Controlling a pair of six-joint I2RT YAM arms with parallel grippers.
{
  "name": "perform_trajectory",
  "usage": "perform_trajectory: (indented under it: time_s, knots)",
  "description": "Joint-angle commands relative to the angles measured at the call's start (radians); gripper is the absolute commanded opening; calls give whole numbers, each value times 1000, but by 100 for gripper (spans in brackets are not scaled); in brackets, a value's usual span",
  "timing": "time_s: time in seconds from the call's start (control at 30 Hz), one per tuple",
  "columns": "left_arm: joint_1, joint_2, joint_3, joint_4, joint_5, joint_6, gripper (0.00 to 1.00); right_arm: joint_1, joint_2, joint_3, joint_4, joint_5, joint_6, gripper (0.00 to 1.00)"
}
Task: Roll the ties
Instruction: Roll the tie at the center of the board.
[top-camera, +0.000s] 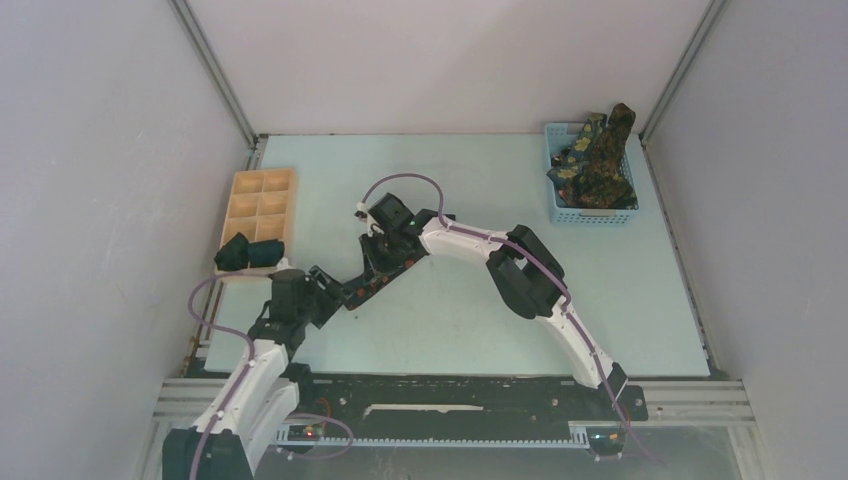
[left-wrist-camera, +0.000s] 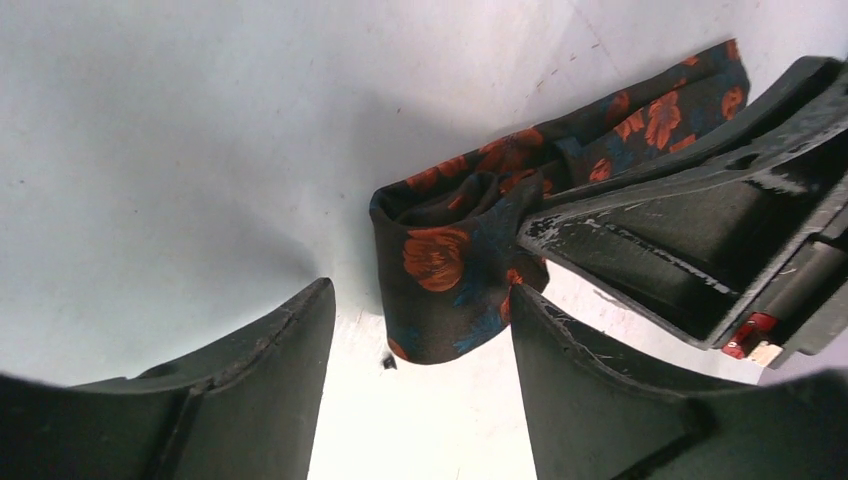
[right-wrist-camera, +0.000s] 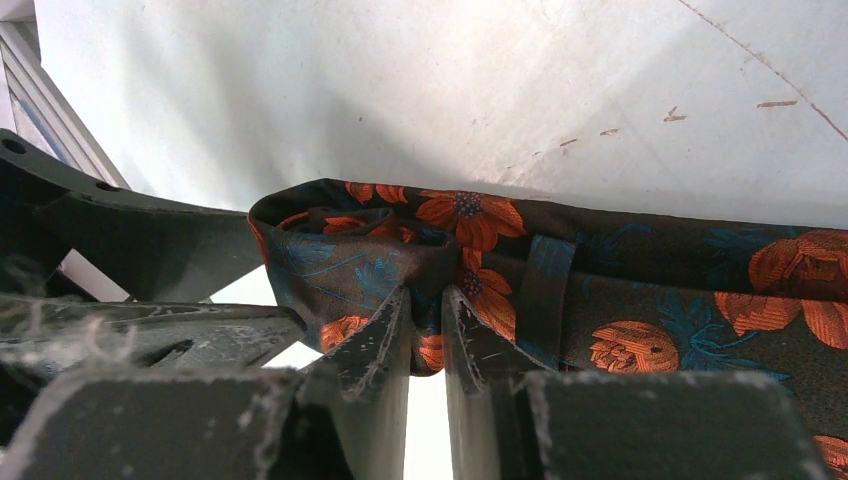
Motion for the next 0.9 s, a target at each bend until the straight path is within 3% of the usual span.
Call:
perform_trajectory:
  time_s: [0.0, 0.33, 0.4, 0.53, 0.63, 0.7, 0.87]
  knots:
    - [12, -20, -3, 17, -14, -11, 68, 4, 35, 26, -25, 6, -19, 19]
    - [15, 159, -3, 143, 49, 0, 53, 7, 38, 26, -25, 6, -17, 18]
    - [14, 208, -3, 173, 66, 3, 47, 8, 40, 26, -26, 6, -15, 18]
    - [12, 257, -1, 202, 75, 16, 22, 12, 38, 26, -30, 8, -14, 17]
    - [13, 247, 24, 162, 66, 37, 6, 17, 33, 26, -40, 15, -18, 17]
    - [11, 230, 54, 106, 49, 55, 0, 21, 29, 26, -44, 22, -17, 17]
    - [3, 178, 152, -71, -14, 99, 0, 39, 26, 33, -45, 32, -4, 16]
